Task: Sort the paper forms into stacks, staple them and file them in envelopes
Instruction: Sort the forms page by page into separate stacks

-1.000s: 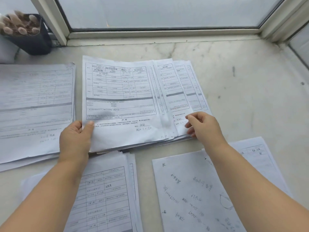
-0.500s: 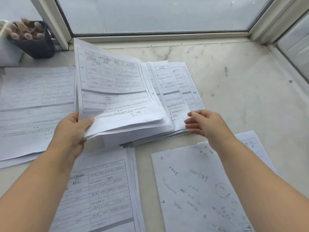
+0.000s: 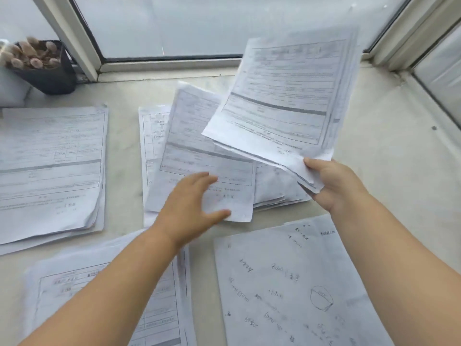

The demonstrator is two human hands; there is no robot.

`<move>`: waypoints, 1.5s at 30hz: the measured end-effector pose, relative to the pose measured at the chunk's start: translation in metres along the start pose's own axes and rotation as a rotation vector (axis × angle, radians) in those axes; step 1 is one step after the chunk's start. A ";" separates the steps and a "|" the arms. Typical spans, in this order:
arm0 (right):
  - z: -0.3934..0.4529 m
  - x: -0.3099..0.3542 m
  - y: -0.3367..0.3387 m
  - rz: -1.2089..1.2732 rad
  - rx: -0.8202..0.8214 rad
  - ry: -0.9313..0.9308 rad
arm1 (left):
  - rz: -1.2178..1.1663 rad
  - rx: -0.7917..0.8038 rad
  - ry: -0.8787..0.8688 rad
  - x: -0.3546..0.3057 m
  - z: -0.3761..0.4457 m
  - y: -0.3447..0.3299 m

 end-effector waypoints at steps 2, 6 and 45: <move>0.005 -0.003 0.009 0.089 -0.014 -0.033 | 0.266 0.134 -0.070 0.009 -0.004 -0.023; 0.012 -0.008 0.014 0.189 0.036 -0.097 | 0.171 0.039 -0.038 0.012 -0.005 -0.028; 0.030 0.032 -0.043 0.093 0.293 0.073 | -0.093 -0.747 0.202 0.019 -0.018 0.007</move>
Point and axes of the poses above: each hand's wrist, its own z-axis towards the middle knuckle, its own y-axis out of the back of the hand, x = y × z, the point moved 3 cm from there along z, towards the middle knuckle, and after that the axes turned 7 degrees about -y, right-handed, at the moved point
